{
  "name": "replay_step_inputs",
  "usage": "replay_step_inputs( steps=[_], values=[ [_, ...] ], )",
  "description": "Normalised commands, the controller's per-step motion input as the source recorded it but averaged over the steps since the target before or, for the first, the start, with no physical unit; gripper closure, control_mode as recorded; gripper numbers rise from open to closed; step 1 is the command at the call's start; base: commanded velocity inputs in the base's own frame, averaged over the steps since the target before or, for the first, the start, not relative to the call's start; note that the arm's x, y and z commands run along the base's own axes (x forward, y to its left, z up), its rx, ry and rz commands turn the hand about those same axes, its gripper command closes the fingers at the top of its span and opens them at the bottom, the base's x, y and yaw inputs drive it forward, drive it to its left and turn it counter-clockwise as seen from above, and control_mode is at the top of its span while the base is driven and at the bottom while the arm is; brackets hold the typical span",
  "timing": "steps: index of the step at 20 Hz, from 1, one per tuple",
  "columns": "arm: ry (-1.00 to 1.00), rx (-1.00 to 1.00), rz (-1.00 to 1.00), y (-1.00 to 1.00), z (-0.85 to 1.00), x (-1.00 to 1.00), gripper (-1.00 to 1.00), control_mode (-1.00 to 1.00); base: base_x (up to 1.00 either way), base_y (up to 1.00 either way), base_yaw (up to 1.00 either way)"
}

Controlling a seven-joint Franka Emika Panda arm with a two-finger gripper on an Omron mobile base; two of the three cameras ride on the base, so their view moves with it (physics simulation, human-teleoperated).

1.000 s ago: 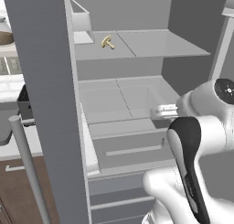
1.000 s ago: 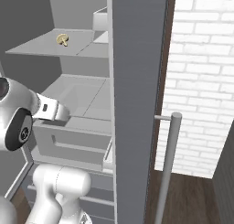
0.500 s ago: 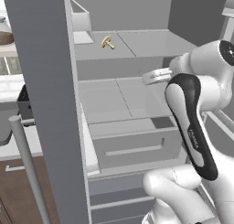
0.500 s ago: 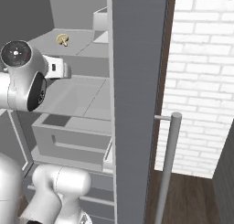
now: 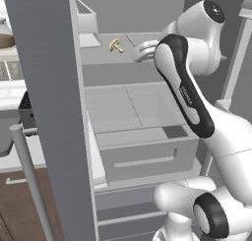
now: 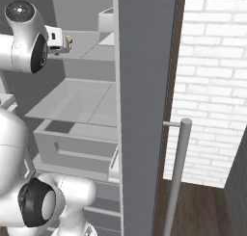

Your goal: Place one mushroom and one chicken drumstick in each tupperware on the nearby counter, to pack two identical lunches.

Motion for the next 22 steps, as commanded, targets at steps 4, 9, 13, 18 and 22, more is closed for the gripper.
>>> replay_step_inputs(
  steps=[4,9,13,18,22],
  values=[
    [0.01,0.0,0.0,0.04,-0.06,0.47,-1.0,-1.0,0.0,0.0,0.0],
    [0.0,-0.03,0.0,0.02,-0.39,0.65,-1.0,-1.0,0.0,0.0,0.0],
    [-0.06,-0.11,0.0,0.08,-0.45,0.57,-1.0,-1.0,0.0,0.0,0.0],
    [-0.08,-0.04,0.0,0.09,-0.09,0.51,-1.0,-1.0,0.0,0.0,0.0],
    [-0.03,0.01,0.0,0.03,0.0,0.47,-1.0,-1.0,0.0,0.0,0.0]
  ],
)
